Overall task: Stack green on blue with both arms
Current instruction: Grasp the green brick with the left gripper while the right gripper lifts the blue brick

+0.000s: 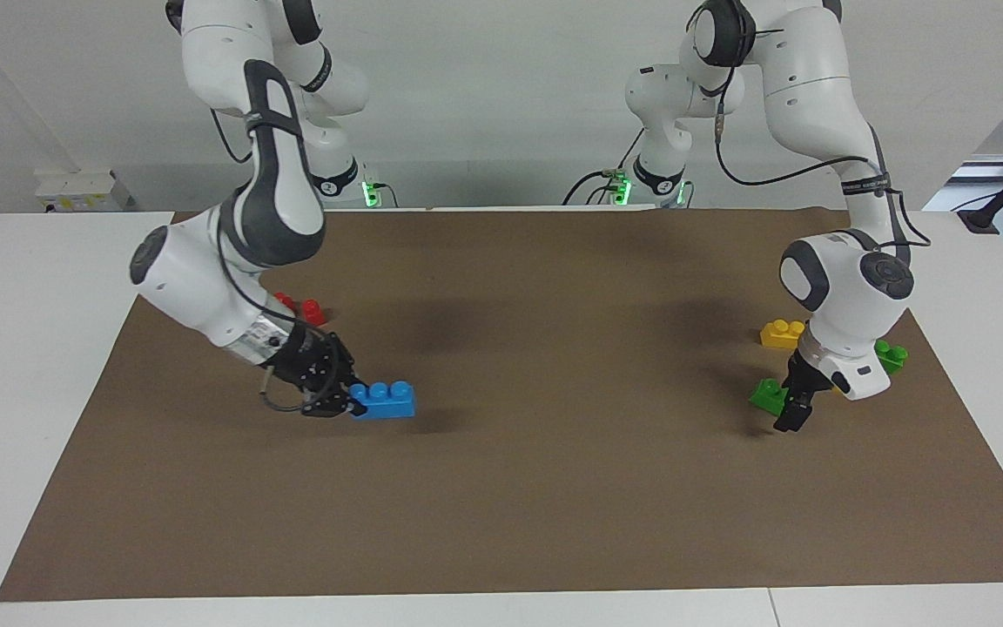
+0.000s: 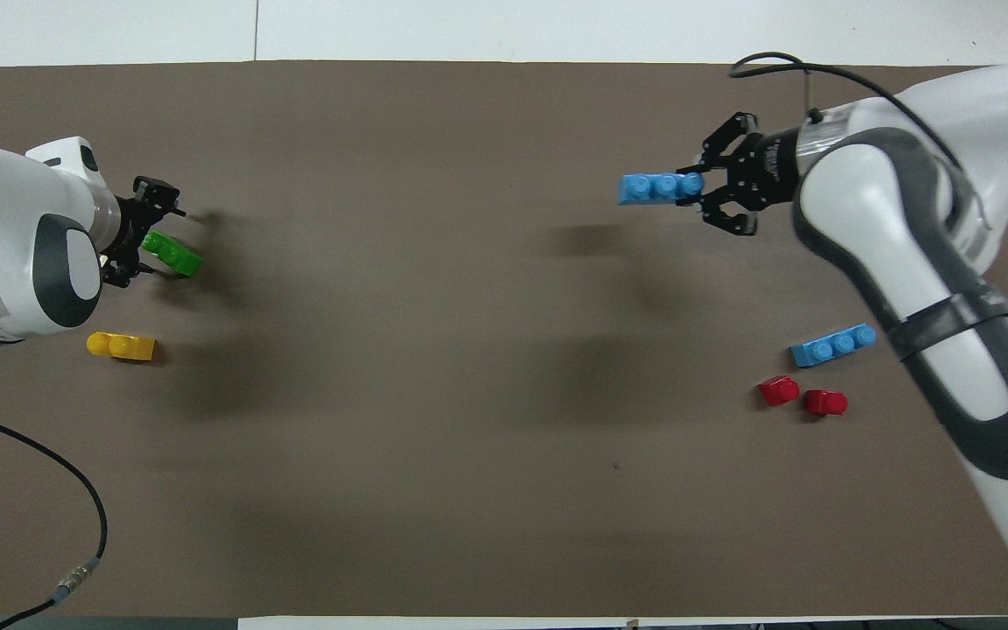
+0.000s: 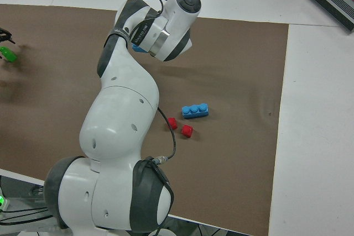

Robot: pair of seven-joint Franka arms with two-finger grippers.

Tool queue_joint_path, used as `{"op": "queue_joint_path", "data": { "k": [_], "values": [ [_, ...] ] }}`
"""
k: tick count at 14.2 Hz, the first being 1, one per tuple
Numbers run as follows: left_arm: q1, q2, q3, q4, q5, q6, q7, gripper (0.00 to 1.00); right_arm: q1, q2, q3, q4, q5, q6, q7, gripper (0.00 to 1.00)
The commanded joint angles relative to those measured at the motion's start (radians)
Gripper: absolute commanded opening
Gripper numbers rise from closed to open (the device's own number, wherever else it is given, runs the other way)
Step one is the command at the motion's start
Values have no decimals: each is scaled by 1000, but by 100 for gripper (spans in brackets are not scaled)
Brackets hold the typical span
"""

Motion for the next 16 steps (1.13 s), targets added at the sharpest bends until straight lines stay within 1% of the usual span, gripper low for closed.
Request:
{"op": "queue_joint_path", "data": {
  "k": [1, 2, 3, 5, 7, 8, 10, 11, 13, 16],
  "values": [
    [-3, -9, 5, -16, -2, 25, -12, 17, 121, 14, -8, -16, 4, 103, 87, 0],
    [0, -7, 5, -13, -2, 26, -12, 0, 158, 22, -8, -37, 5, 115, 87, 0],
    [0, -7, 5, -11, -2, 28, -10, 0, 200, 23, -7, -65, 13, 149, 95, 0],
    [-1, -7, 5, -6, -2, 28, -10, 0, 273, 37, -5, -76, 28, 160, 98, 0],
    [-10, -9, 5, 9, -2, 6, -12, 0, 300, 77, -4, -69, 92, 165, 96, 0],
    [-15, -15, 5, 18, -3, -24, -13, 0, 307, 91, -4, -65, 105, 165, 95, 0],
    [-19, -77, 4, 20, -3, -112, -28, 0, 321, 121, -4, -36, 110, 159, 99, 0],
    [-21, -113, 4, 20, -3, -157, -74, 0, 346, 137, -4, -24, 113, 160, 110, 0],
    [-41, -177, 2, 20, -3, -240, -166, 0, 356, 180, -4, 6, 111, 165, 147, 0],
    [-101, -242, 4, 20, -3, -333, -383, 0, 358, 184, -7, 0, 101, 159, 171, 0]
  ]
}}
